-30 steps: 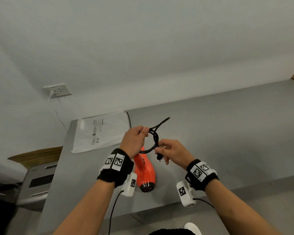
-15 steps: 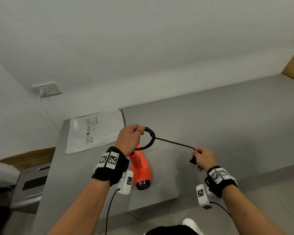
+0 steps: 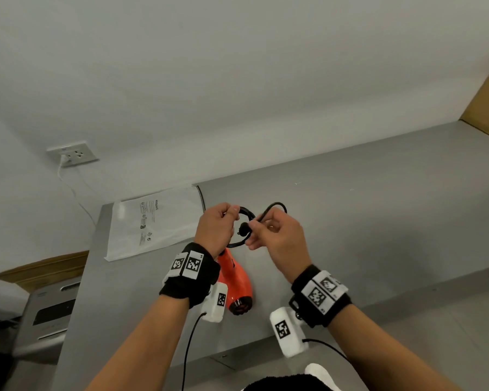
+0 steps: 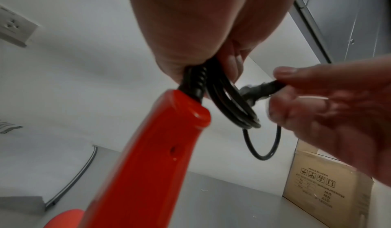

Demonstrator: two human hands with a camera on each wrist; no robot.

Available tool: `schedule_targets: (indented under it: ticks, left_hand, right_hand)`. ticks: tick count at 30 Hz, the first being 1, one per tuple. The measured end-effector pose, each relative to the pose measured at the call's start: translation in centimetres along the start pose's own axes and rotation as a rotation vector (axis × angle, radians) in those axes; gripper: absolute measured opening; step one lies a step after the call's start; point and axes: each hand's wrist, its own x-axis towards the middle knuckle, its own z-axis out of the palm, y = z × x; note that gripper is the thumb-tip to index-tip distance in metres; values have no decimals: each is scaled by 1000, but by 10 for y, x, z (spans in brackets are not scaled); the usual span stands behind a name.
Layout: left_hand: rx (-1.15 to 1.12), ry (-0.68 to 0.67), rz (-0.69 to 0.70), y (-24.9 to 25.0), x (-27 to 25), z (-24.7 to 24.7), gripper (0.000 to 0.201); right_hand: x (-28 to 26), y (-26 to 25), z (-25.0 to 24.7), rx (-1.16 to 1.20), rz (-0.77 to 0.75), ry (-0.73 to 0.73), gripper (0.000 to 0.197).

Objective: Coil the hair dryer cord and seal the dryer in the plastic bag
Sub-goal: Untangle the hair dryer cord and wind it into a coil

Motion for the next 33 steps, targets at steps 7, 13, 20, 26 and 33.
schedule_targets:
  ticks: [7, 13, 20, 26, 33]
  left_hand:
    - [4, 1, 21, 2, -6, 3, 34]
    - [-10, -37, 21, 4, -10, 0, 33]
    - [-100, -46, -16, 4, -7, -4, 32]
    - [-157, 14, -64, -3, 1, -9, 31]
    - [-133, 145, -68, -13, 16, -12, 33]
  right_hand:
    - [3, 43, 27, -156, 269, 147, 26]
    - [2, 52, 24, 333, 449, -96, 24]
    - [-1, 60, 18, 573, 496, -231, 33]
    - [-11, 65, 7, 223, 367, -303, 24]
    - [-45, 97, -16, -739, 76, -658, 28]
